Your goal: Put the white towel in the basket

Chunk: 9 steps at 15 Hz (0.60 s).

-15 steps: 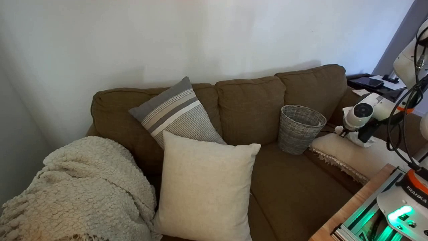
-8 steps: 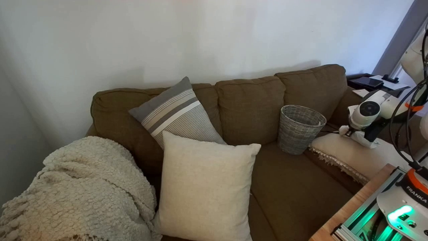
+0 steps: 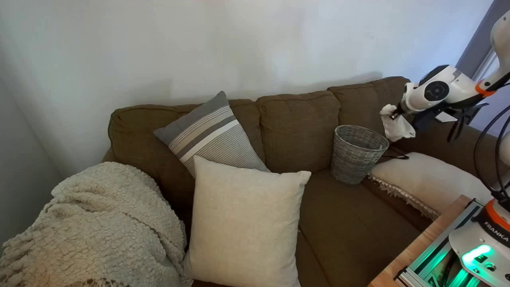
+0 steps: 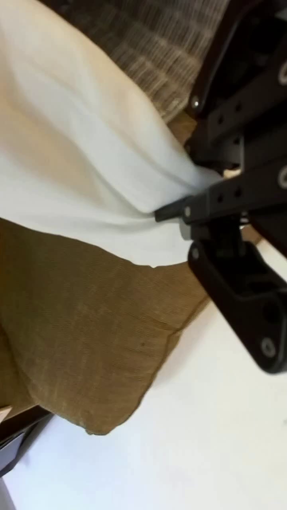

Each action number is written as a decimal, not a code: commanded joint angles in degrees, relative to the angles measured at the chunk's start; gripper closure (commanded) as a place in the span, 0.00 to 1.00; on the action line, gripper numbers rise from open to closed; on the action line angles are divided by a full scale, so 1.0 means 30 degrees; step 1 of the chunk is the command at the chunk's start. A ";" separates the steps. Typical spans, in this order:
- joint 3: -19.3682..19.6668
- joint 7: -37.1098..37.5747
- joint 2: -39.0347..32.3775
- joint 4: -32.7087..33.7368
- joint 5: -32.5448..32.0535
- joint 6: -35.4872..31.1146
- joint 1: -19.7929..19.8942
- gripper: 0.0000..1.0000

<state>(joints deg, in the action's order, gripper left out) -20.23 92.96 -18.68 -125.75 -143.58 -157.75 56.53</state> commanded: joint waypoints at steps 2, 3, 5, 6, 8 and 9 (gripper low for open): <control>-0.1022 0.1408 0.0734 0.0952 0.0002 -0.1524 0.0502 0.85; -0.1369 0.1801 0.0876 0.1386 0.0002 -0.2243 0.0795 0.85; -0.1589 0.2035 0.0848 0.1692 0.0001 -0.2594 0.1132 0.85; -0.1594 0.2048 0.0771 0.1692 0.0001 -0.2595 0.1217 0.96; -0.2523 0.3345 -0.0550 0.2449 -0.0182 -0.2589 0.1523 0.96; -0.2699 0.3980 -0.1159 0.2789 -0.0182 -0.2581 0.1362 0.96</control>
<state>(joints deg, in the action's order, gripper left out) -25.64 100.48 -17.08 -120.52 -143.57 -165.53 60.20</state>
